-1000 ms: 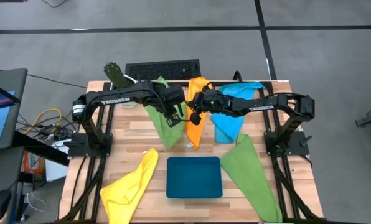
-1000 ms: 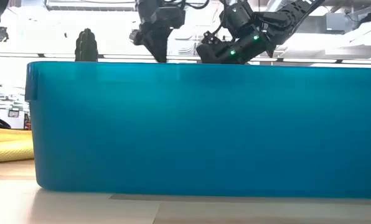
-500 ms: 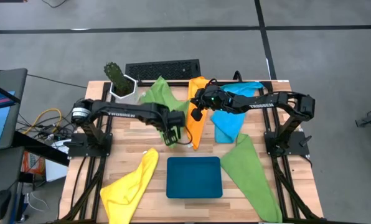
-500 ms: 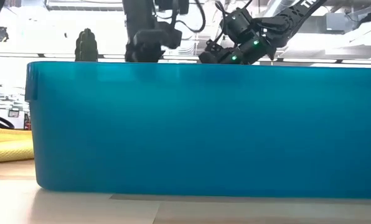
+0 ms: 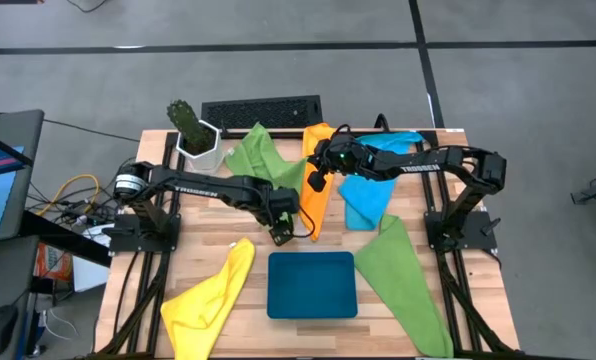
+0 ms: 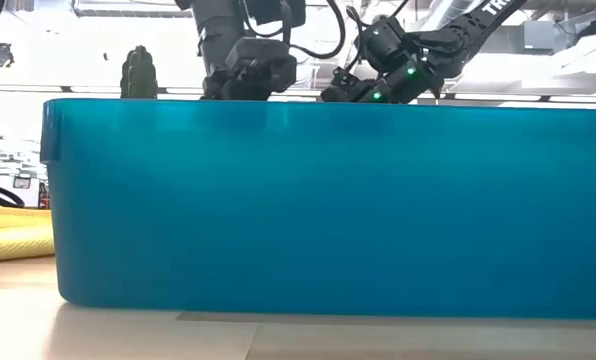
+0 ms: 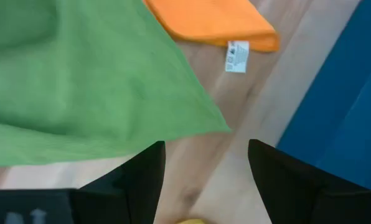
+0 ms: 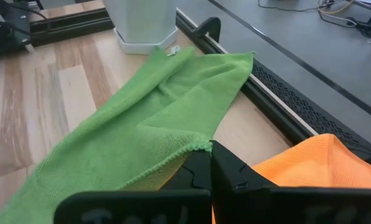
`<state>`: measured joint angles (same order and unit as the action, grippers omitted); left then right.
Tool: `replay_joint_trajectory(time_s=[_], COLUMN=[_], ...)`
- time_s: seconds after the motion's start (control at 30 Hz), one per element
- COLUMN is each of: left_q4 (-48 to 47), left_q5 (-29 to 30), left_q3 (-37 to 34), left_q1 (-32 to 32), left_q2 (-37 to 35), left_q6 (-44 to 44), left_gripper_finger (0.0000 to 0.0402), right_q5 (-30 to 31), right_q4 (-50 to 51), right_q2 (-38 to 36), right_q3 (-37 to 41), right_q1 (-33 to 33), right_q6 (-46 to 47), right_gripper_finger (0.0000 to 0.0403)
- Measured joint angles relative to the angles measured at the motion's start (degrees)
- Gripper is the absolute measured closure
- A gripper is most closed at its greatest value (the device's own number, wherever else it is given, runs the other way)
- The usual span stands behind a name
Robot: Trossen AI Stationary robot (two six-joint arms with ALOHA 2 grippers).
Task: Fold microfiber towels
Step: Fold the top green microfiber towel
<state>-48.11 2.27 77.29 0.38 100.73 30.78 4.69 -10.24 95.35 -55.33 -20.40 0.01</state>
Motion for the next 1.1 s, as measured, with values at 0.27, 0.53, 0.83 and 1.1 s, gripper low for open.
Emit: replay_joint_trajectory(time_s=[0.27,0.53,0.83,1.1], left_q4=[8.4,12.2,12.5,12.9], left_q5=[2.8,4.9,6.6,8.7], left_q3=[-4.2,-4.9,-5.0,-5.0], left_q1=[-1.1,-2.0,-2.8,-2.8], left_q2=[0.0,1.4,7.0,8.2], left_q6=[3.3,2.8,3.6,3.8], left_gripper_finger=[0.0179,0.0179,0.0179,0.019], right_q5=[0.0,0.0,0.0,0.0], right_q4=[0.0,-0.1,-0.3,-0.4], right_q2=[0.0,0.0,0.0,0.0], right_q3=[0.0,0.0,0.0,0.0], right_q1=[0.0,0.0,0.0,0.0], right_q6=[0.0,0.0,0.0,0.0], right_gripper_finger=[0.0393,0.0391,0.0388,0.0385])
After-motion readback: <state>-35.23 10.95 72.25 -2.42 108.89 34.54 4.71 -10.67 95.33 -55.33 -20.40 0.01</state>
